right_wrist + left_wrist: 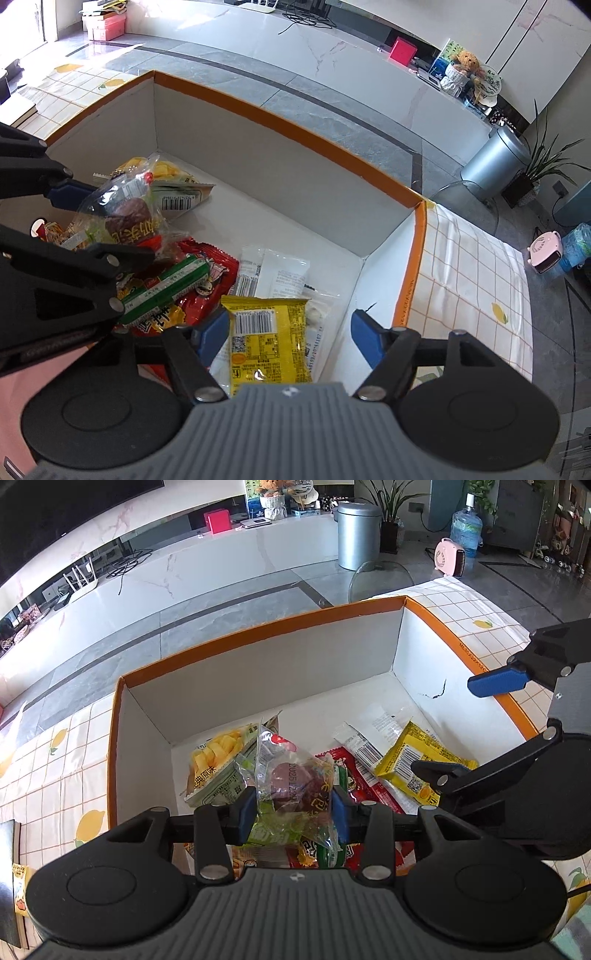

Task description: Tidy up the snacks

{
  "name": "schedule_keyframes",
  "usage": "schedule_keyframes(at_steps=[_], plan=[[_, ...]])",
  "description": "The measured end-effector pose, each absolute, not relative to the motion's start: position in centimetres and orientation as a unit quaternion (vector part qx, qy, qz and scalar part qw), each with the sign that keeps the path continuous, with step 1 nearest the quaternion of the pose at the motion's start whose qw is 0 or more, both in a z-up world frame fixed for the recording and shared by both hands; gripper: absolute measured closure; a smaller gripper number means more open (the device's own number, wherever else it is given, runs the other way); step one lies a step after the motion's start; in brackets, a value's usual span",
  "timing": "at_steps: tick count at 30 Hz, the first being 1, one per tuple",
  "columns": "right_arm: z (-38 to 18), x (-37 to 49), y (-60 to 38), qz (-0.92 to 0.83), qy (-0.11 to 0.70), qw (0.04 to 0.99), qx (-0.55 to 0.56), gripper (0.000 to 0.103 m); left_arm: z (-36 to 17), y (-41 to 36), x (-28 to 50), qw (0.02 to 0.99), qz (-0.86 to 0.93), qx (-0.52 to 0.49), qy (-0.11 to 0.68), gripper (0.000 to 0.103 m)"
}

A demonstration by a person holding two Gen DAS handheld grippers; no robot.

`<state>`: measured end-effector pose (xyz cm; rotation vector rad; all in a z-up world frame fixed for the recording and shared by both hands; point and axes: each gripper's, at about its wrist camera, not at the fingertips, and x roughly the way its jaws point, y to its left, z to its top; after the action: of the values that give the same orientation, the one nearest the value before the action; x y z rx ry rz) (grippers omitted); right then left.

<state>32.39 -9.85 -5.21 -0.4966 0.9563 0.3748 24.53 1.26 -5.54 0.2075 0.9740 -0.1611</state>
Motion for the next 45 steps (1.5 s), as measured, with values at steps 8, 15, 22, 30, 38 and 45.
schedule_keyframes(at_steps=[8, 15, 22, 30, 38, 45], plan=[[-4.6, 30.8, -10.2, 0.17, 0.441, 0.843, -0.257, 0.021, -4.7, 0.9, 23.3, 0.872, -0.083, 0.109, 0.47, 0.042], [-1.7, 29.0, -10.5, 0.166, 0.414, 0.855, -0.263, 0.019, -2.1, 0.7, 21.5, 0.883, -0.078, 0.114, 0.448, 0.037], [2.5, 26.5, -11.3, 0.162, 0.375, 0.878, -0.248, 0.018, 1.6, 0.8, 18.8, 0.91, -0.068, 0.102, 0.397, 0.033], [6.7, 21.6, -13.4, 0.16, 0.312, 0.917, -0.189, 0.005, 5.6, 1.1, 14.6, 0.944, -0.049, 0.094, 0.313, 0.023], [8.4, 15.3, -15.6, 0.151, 0.255, 0.95, -0.097, 0.004, 6.9, 1.4, 8.7, 0.974, -0.002, 0.072, 0.214, 0.009], [6.8, 10.2, -15.8, 0.122, 0.226, 0.965, -0.05, 0.004, 5.4, 1.3, 5.9, 0.979, 0.07, 0.064, 0.181, 0.006]])
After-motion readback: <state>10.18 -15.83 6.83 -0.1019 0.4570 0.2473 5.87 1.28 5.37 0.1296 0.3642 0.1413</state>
